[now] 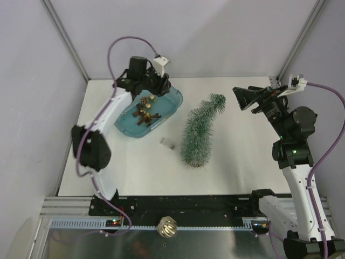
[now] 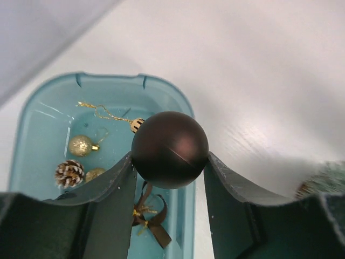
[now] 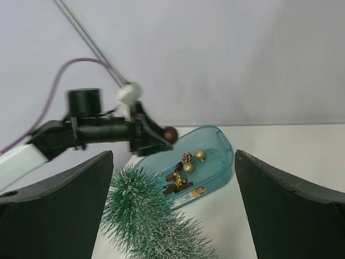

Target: Decorate the small christmas tree

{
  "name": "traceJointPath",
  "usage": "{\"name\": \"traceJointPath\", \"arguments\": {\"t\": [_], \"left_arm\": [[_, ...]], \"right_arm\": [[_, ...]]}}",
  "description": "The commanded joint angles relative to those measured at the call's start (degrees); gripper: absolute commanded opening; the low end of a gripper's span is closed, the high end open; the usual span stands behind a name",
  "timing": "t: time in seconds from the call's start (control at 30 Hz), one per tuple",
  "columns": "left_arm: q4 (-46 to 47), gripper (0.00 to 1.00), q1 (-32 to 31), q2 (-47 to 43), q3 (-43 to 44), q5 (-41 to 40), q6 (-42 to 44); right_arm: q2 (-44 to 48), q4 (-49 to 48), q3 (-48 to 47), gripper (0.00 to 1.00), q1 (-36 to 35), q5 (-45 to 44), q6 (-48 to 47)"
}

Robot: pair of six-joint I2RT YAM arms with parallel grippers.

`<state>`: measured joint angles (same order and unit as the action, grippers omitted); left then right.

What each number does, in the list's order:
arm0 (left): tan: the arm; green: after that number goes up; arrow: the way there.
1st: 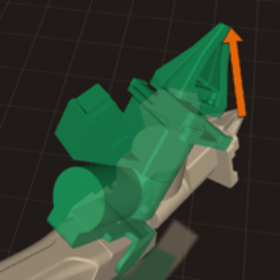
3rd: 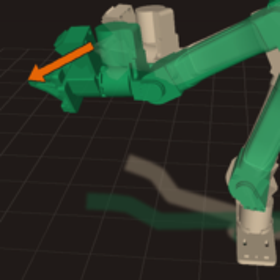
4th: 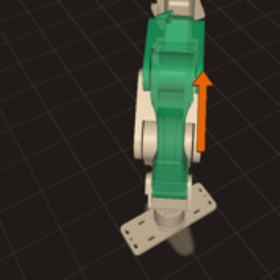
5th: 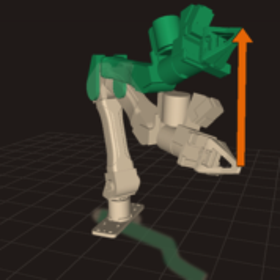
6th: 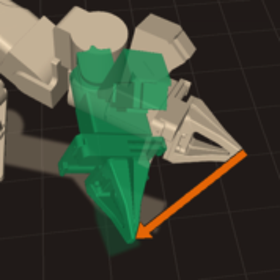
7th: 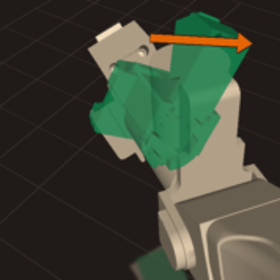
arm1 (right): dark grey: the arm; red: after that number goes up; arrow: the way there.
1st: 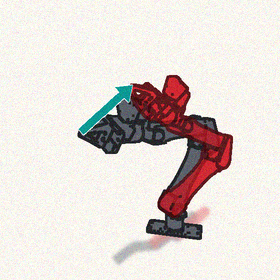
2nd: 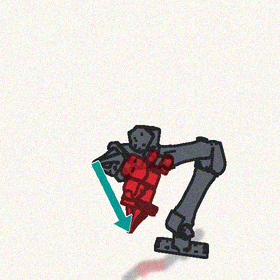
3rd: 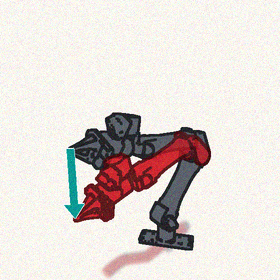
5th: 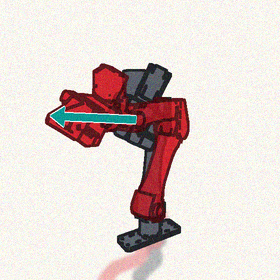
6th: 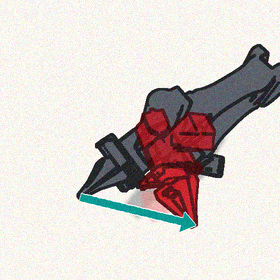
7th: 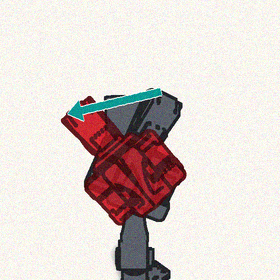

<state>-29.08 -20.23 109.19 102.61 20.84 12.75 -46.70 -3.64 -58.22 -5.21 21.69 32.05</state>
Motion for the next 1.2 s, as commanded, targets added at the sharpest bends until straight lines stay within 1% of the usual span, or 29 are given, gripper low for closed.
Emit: {"name": "traceJointPath", "arguments": {"t": [0.0,0.1,0.17,0.3,0.43,0.53,0.63,0.83,0.93,1.07,1.17], "left_arm": [[1.13,0.16,-0.18,-16.19,-6.52,8.81,1.50],[1.13,0.17,-0.13,-25.67,-11.11,17.09,3.22],[0.45,0.18,0.00,-30.43,-13.18,23.07,4.93],[-1.15,0.22,1.66,-36.52,-15.76,35.84,7.09],[-1.25,0.23,1.86,-41.53,-18.67,44.60,9.36],[-1.24,0.22,1.39,-44.67,-19.67,49.69,12.50],[-1.24,0.20,-0.65,-47.76,-20.61,49.13,18.53],[-1.21,0.14,-9.17,-52.21,-22.89,40.97,31.61],[-1.27,0.12,-12.24,-53.17,-23.69,37.99,37.89],[-1.24,0.10,-14.71,-53.62,-24.76,35.72,42.83],[-1.69,0.09,-15.11,-52.77,-24.77,36.05,42.84]], "right_arm": [[1.94,0.45,-1.11,0.99,0.03,-0.84,-0.51],[3.13,2.67,-1.15,0.99,-0.02,-1.48,-0.71],[4.14,4.25,-1.01,0.99,0.02,-2.25,-1.08],[5.32,6.36,-0.78,0.99,-0.03,-3.17,-1.09],[5.99,6.94,-0.69,0.99,-0.01,-3.02,-0.72],[6.66,7.23,-0.70,0.99,-0.05,-2.98,-0.85],[7.09,7.61,-0.74,0.99,-0.06,-2.79,-1.14],[7.76,7.92,-0.73,0.99,0.00,-2.59,-1.75],[7.96,8.28,-0.68,0.99,-0.04,-2.67,-2.01],[8.14,8.60,-0.69,0.99,0.00,-2.75,-2.24],[8.13,8.71,-0.67,0.99,-0.05,-3.13,-2.23]]}}
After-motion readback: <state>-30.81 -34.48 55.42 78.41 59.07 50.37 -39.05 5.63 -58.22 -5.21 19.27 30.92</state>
